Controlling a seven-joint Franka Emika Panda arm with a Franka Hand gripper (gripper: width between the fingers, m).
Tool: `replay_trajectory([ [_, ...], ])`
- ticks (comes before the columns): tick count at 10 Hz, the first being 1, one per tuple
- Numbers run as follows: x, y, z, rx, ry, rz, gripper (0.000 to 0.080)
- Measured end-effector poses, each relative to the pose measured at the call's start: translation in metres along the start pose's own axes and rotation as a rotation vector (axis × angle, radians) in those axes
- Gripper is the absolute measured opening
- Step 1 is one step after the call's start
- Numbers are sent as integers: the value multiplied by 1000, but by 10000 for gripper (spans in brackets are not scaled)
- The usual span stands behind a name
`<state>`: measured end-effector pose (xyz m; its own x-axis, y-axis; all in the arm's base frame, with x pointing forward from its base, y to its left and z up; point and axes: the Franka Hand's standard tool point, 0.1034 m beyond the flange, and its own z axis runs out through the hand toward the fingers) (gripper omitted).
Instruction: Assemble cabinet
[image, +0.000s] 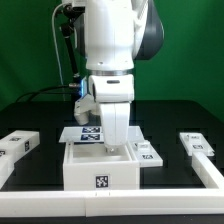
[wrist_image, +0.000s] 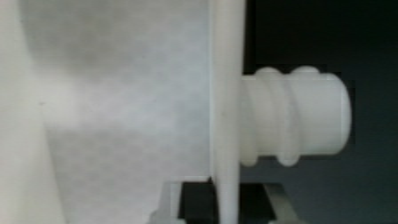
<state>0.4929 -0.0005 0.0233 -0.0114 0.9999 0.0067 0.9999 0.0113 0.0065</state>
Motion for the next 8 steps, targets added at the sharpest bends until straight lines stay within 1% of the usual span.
replay_trajectory([
  [1, 8, 2, 0, -3, 3, 33, 37],
  [5, 56, 6, -1, -5, 8, 134, 37],
  [6, 59, 6, -1, -6, 8, 128, 37],
  [8, 57, 6, 0, -4, 8, 131, 37],
])
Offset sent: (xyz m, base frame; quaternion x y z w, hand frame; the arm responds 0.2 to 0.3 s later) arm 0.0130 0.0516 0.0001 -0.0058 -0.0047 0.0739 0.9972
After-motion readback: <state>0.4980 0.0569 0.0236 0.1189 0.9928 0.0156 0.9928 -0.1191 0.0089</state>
